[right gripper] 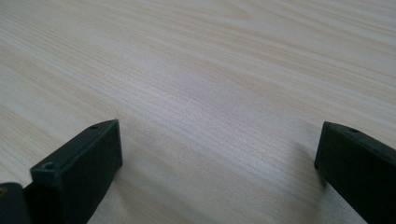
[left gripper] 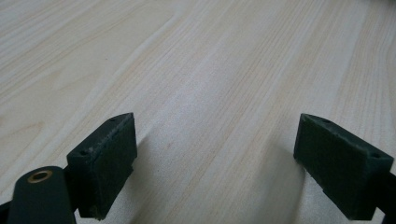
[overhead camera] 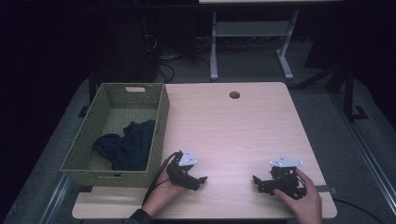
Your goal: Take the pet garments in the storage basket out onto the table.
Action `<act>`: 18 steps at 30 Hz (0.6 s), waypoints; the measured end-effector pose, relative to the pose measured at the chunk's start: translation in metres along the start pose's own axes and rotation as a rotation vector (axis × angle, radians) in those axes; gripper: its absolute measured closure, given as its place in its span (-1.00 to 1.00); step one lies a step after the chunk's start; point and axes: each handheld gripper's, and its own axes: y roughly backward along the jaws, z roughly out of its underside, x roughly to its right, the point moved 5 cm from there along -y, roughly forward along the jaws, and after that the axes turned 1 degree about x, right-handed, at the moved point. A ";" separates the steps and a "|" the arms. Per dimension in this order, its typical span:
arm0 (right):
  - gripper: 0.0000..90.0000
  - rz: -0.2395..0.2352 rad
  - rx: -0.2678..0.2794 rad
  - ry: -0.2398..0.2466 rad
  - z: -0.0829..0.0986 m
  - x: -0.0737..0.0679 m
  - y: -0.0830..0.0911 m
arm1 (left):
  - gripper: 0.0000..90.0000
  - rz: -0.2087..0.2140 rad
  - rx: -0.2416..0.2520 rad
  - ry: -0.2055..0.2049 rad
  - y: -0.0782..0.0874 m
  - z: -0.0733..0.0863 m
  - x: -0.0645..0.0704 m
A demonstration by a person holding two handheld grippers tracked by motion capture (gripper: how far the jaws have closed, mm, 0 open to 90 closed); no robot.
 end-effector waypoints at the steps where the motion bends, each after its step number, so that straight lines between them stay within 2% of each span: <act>1: -0.99 0.000 0.000 0.002 0.000 0.000 0.000 | -0.72 0.000 0.000 0.000 0.000 0.000 0.000; 18: -0.99 -0.003 0.000 0.012 0.000 0.000 0.000 | -0.71 0.003 -0.013 -0.005 0.001 -0.001 -0.001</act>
